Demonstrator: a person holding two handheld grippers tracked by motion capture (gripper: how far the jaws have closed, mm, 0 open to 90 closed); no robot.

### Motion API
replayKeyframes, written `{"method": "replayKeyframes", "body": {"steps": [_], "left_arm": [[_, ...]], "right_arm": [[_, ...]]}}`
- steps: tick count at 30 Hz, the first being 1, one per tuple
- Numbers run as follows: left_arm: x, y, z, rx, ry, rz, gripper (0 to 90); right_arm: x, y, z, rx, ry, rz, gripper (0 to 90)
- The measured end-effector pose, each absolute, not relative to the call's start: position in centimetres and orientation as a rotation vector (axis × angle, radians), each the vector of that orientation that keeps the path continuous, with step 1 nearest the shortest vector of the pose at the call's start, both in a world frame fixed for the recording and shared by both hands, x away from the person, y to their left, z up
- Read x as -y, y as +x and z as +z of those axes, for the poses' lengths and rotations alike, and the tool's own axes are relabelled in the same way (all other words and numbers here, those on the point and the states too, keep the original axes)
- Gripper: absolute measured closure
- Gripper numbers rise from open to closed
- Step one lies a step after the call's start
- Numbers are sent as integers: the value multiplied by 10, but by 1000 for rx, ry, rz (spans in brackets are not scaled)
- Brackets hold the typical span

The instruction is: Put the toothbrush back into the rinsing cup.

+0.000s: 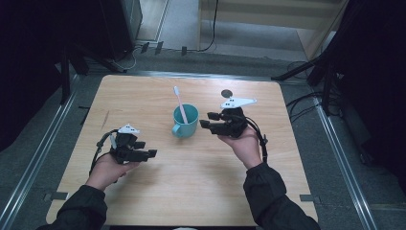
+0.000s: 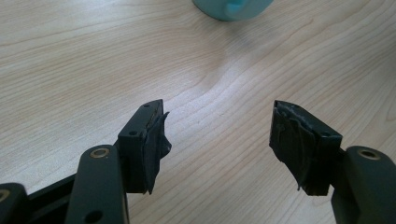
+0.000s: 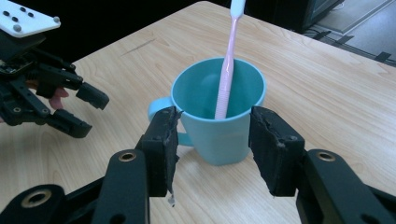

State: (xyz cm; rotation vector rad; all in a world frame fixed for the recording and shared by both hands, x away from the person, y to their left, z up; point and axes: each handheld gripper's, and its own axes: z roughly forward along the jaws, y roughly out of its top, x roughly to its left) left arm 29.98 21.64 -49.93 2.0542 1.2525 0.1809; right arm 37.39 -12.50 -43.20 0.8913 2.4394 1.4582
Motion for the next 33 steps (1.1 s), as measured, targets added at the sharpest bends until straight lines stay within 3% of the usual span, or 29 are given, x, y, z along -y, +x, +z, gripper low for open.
{"method": "replayKeyframes", "body": {"steps": [17,33], "left_arm": [[-221,300,-498,-1251,2039,180,359],[-223,300,-499,-1253,2033,198,344]], "right_arm": [[164,351,-446,-2450,873,1381,506],[191,346,-464,-2437,1007,1345,411]]}}
